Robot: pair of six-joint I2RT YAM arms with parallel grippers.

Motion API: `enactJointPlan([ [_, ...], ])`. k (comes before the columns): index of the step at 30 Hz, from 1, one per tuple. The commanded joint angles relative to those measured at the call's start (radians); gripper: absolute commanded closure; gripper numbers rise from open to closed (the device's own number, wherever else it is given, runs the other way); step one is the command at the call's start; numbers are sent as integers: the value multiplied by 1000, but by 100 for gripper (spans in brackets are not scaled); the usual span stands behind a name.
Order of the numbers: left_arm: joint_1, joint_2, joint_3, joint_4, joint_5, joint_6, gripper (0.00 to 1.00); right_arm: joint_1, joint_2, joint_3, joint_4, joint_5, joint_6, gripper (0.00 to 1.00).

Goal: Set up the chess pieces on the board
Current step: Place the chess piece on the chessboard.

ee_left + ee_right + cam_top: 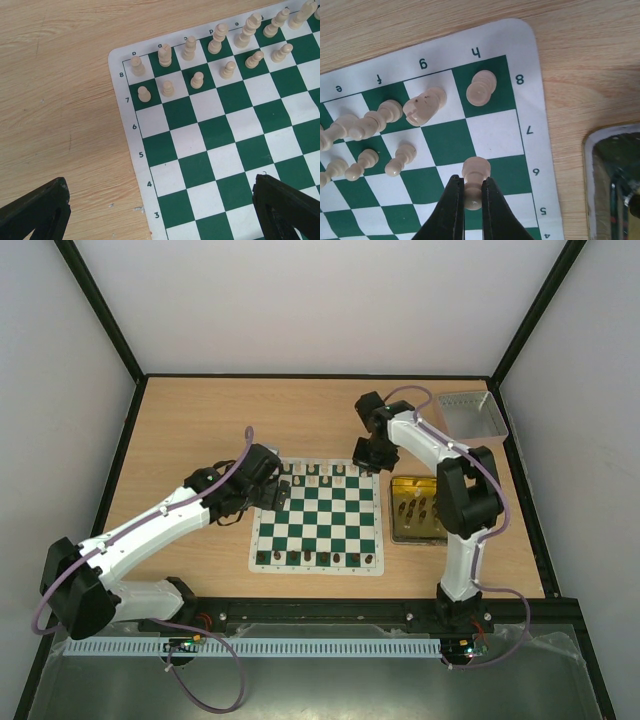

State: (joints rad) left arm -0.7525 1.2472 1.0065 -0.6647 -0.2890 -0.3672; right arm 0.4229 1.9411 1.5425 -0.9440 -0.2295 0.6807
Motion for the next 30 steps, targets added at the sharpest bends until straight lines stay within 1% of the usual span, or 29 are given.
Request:
enactJointPlan([
  [1,-4,-20,-14,-7,-19,-4,1,16,37,63,-24,-10,-2,98],
  [14,-4,-31,-23,3,-27,-1,1,40,105,71,4,-30,8,96],
  [30,-4,-31,-26,5,-24,-1,1,48,146,65,30,-30,15,95],
])
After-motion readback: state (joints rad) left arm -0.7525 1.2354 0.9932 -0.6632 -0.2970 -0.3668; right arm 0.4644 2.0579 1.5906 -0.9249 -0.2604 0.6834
